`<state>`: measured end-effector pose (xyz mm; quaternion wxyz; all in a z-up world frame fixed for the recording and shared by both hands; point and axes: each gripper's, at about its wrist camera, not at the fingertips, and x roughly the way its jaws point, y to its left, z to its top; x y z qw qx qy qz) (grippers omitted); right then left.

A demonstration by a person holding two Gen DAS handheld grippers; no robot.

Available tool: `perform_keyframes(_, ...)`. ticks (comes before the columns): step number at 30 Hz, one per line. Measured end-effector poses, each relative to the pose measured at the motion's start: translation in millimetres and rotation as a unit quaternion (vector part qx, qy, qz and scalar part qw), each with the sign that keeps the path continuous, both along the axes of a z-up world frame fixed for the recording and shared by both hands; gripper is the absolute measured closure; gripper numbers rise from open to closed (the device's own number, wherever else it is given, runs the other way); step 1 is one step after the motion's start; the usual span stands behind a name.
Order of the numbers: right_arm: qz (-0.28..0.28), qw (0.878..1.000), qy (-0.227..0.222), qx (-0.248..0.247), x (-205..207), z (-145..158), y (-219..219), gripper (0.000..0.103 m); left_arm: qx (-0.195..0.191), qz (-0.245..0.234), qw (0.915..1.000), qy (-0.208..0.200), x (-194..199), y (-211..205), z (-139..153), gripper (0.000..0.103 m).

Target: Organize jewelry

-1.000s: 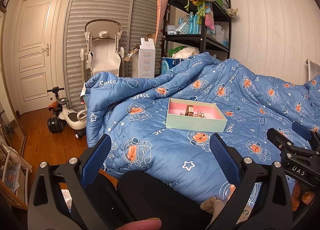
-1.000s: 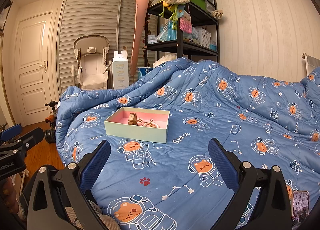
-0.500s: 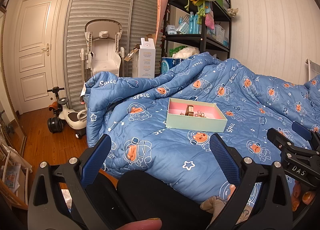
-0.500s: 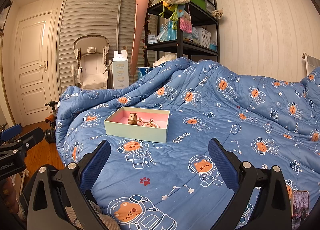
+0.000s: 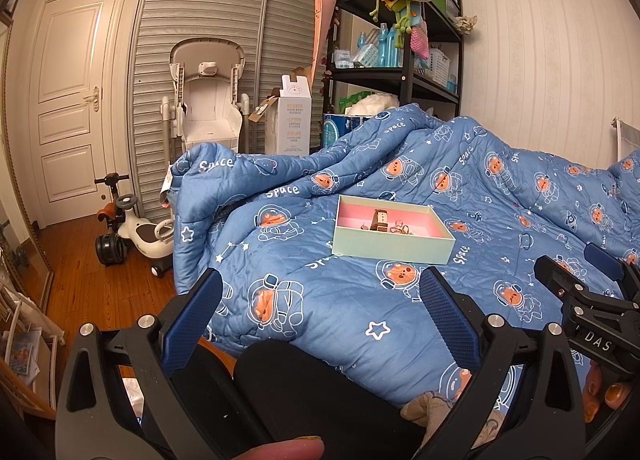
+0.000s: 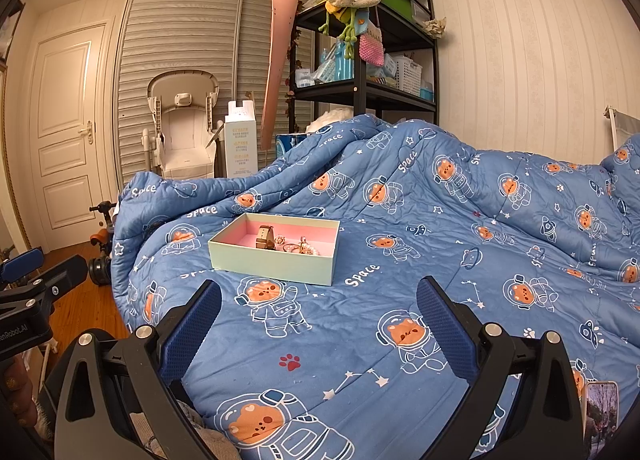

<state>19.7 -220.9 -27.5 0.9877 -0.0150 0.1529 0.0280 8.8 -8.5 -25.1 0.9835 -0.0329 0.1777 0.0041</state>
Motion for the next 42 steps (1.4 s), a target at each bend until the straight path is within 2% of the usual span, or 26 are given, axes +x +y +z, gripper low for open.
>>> perform_keyframes(42,0.001,1.000,0.000,-0.001,0.2,0.7,0.5,0.007,0.002,0.007,1.0000,-0.001,-1.9,-1.3,0.3,0.006)
